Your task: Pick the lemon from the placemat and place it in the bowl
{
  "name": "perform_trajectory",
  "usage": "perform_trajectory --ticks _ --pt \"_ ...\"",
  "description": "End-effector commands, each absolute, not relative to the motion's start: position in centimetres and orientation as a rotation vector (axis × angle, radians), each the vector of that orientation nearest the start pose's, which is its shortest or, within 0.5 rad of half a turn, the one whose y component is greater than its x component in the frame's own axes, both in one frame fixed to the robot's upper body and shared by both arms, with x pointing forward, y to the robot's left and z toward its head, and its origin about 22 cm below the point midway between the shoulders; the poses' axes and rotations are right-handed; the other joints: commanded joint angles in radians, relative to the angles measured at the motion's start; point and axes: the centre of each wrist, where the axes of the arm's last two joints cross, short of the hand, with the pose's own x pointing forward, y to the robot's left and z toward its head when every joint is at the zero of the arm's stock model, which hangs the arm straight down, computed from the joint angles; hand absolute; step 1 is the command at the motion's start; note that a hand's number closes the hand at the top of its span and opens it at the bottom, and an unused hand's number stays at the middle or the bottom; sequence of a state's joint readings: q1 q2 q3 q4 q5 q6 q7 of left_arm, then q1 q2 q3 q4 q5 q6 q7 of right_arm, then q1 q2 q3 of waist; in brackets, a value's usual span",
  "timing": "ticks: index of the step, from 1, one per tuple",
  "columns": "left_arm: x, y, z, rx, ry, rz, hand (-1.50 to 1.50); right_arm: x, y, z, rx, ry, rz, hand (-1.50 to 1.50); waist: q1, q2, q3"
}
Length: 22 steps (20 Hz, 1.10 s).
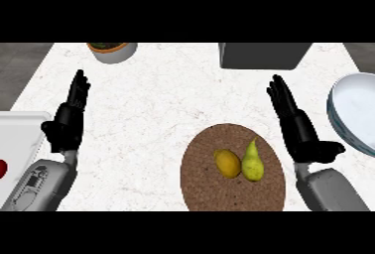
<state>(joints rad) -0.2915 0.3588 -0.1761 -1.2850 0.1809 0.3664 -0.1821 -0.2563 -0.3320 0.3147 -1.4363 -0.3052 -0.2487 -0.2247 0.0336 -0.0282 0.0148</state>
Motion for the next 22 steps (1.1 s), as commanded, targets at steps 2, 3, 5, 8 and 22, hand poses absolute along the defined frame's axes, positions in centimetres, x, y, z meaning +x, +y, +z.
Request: perform_trajectory --ticks 2,3,5,8,22 --pt "30.6 28.2 4.1 0.353 -1.720 -0.089 0.00 31.3 -20.6 7.6 0.238 -1.880 0.365 1.50 -0.009 0.026 -0.014" --pt "30.0 27.1 2.9 0.344 -1.697 -0.092 0.00 32.5 -21.1 9.0 0.297 -1.896 0.457 1.50 0.012 0.028 -0.013" --pt "30.4 27.3 3.5 0.341 -1.673 -0.112 0.00 33.5 -20.0 12.8 0.451 -1.932 0.616 1.50 0.039 0.029 -0.013" --pt "30.2 27.5 2.5 0.321 -1.621 -0.113 0.00 33.1 -27.4 11.8 -0.284 -1.618 1.132 -1.50 0.009 0.017 -0.036" --pt "28.0 29.3 5.5 0.314 -1.568 -0.063 0.00 27.1 -25.9 14.0 -0.206 -1.543 1.025 -1.50 -0.034 0.026 -0.015"
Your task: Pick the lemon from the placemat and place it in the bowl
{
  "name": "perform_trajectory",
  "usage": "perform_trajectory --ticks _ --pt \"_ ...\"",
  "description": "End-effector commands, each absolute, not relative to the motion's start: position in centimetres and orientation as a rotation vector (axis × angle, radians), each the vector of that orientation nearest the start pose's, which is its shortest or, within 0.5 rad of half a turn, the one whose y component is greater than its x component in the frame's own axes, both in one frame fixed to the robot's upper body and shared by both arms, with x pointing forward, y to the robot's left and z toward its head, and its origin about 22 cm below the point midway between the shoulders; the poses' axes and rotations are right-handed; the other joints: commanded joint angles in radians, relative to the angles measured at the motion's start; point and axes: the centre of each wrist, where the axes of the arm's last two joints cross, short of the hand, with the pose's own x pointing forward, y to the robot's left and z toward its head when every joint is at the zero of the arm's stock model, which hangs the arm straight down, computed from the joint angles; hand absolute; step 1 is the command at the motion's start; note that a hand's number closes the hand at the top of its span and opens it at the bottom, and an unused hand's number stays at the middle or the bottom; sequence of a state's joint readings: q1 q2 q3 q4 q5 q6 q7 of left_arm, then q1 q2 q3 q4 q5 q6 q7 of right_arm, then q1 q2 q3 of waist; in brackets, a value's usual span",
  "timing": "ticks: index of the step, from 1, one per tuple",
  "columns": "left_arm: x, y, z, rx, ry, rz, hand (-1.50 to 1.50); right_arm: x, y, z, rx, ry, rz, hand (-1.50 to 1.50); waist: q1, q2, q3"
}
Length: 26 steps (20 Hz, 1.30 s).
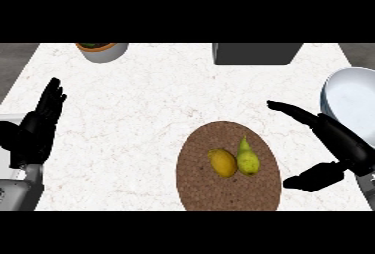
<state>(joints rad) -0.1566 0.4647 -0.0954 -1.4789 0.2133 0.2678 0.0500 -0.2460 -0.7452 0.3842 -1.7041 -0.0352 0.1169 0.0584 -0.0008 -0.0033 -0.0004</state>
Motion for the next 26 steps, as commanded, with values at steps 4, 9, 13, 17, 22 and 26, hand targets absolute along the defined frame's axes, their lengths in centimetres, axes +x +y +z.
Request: perform_trajectory --ticks 4,9,13,17,22,26 --pt "29.3 29.2 5.9 0.323 -1.563 -0.077 0.00 31.0 -24.9 16.8 -0.190 -1.543 1.085 -1.50 0.007 0.005 0.000" --pt "28.5 28.5 5.3 0.303 -1.569 -0.089 0.00 33.7 -22.4 19.1 -0.221 -1.452 1.194 -1.50 0.015 0.005 0.000" --pt "27.7 29.6 4.4 0.310 -1.588 -0.108 0.00 35.6 -21.5 18.8 -0.253 -1.271 1.399 -1.50 0.035 0.011 -0.001" --pt "27.9 29.4 4.6 0.306 -1.575 -0.090 0.00 36.9 -15.9 19.8 -0.236 -1.172 1.519 -1.50 0.035 0.008 -0.001" --pt "28.8 30.8 6.0 0.330 -1.575 -0.093 0.00 38.1 -15.1 15.1 -0.146 -0.999 1.606 -1.50 0.020 0.008 0.000" --pt "28.8 29.3 5.9 0.325 -1.583 -0.076 0.00 38.2 -12.0 14.2 -0.070 -0.938 1.695 -1.50 0.017 0.008 0.000"
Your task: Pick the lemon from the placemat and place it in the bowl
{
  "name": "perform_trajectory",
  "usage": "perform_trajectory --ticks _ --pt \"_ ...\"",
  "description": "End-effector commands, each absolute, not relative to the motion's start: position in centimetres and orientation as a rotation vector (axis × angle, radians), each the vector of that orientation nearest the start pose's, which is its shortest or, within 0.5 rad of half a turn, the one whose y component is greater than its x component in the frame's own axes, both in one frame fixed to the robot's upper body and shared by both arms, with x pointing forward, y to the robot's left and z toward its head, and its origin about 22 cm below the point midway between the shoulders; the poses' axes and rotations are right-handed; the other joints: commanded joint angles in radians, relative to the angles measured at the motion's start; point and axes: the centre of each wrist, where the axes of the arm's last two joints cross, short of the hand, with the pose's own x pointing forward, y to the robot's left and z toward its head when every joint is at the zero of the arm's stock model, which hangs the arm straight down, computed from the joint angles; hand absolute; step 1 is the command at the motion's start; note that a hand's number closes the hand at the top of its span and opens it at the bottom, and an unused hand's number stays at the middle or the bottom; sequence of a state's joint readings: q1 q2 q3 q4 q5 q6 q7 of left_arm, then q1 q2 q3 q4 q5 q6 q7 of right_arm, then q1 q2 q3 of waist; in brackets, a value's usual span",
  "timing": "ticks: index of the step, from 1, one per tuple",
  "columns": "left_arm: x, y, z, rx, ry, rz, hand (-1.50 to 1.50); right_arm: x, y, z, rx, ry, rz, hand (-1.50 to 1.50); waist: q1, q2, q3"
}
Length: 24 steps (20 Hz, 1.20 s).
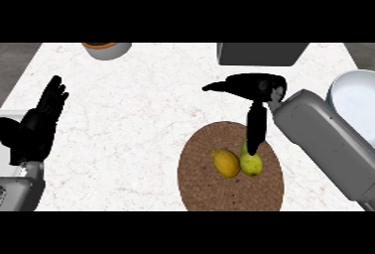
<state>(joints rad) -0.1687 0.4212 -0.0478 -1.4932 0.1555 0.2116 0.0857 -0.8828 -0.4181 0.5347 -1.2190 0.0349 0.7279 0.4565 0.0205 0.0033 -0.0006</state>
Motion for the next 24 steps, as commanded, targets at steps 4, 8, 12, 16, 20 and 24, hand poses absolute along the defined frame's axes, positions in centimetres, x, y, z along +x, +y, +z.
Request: perform_trajectory --ticks 4,8,12,16,20,24 --pt "28.4 31.1 5.5 0.317 -1.589 -0.073 0.00 37.6 -12.7 13.3 -0.101 -0.781 1.797 -1.50 -0.014 -0.003 0.000" --pt "29.1 30.5 6.8 0.300 -1.565 -0.071 0.00 38.0 -10.9 12.1 -0.130 -0.734 1.825 -1.50 -0.012 -0.001 0.001" --pt "27.5 30.8 4.9 0.330 -1.557 -0.083 0.00 35.9 -11.0 11.0 -0.222 -0.879 1.831 -1.50 -0.016 -0.002 0.001" --pt "28.0 31.4 6.2 0.339 -1.564 -0.064 0.00 34.5 -12.6 8.9 -0.263 -0.956 1.863 -1.50 -0.019 -0.003 0.001" --pt "26.6 31.2 6.2 0.331 -1.575 -0.075 0.00 34.4 -12.1 8.1 -0.247 -0.897 1.823 -1.50 -0.017 -0.004 0.001" --pt "28.6 31.6 5.4 0.327 -1.568 -0.065 0.00 33.5 -10.9 5.9 -0.190 -0.831 1.849 -1.50 -0.022 -0.003 0.000"
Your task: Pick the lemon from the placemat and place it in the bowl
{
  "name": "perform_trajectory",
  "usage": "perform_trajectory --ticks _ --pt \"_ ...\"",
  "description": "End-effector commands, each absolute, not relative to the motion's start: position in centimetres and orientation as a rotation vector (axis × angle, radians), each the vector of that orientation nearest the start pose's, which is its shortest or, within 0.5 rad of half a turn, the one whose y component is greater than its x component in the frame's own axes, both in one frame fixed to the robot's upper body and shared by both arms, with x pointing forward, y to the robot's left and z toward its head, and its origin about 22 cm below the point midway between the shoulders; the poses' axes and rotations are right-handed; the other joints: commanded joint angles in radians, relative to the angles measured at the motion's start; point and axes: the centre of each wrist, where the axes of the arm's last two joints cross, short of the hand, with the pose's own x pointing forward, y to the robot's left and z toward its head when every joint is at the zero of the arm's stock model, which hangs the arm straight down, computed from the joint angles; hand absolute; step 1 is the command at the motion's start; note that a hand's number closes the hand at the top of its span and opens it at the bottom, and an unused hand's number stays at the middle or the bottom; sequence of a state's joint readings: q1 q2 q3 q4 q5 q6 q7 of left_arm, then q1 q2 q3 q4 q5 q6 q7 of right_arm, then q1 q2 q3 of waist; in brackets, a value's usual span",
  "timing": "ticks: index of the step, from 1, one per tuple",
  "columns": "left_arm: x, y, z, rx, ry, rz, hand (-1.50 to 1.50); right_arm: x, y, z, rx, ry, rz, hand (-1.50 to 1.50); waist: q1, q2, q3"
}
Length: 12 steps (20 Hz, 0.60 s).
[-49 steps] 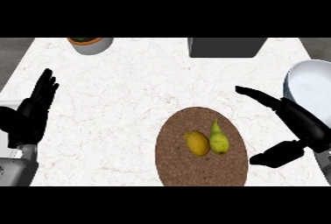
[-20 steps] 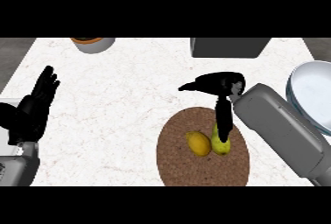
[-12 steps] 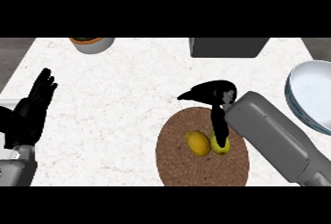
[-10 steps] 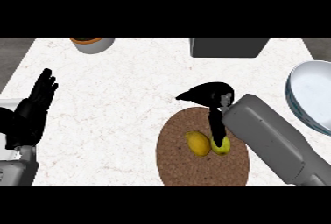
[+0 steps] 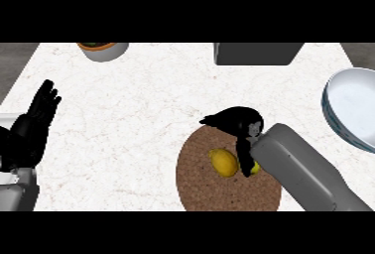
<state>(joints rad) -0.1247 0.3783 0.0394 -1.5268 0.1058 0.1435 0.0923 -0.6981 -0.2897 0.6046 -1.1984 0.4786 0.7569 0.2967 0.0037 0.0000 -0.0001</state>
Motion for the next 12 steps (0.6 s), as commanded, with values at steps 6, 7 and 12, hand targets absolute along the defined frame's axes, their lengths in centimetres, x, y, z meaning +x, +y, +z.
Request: perform_trajectory --ticks 6,7,12 --pt "27.5 30.0 6.5 0.332 -1.562 -0.076 0.00 34.1 -11.7 5.4 -0.215 -0.806 1.852 -1.50 0.001 0.000 0.000" --pt "29.1 30.6 6.1 0.334 -1.566 -0.071 0.00 33.2 -11.3 5.6 -0.193 -0.823 1.832 -1.50 -0.004 0.000 0.000" --pt "27.4 31.3 5.9 0.335 -1.571 -0.080 0.00 32.0 -12.3 2.4 -0.235 -0.855 1.827 -1.50 0.000 0.000 0.000"
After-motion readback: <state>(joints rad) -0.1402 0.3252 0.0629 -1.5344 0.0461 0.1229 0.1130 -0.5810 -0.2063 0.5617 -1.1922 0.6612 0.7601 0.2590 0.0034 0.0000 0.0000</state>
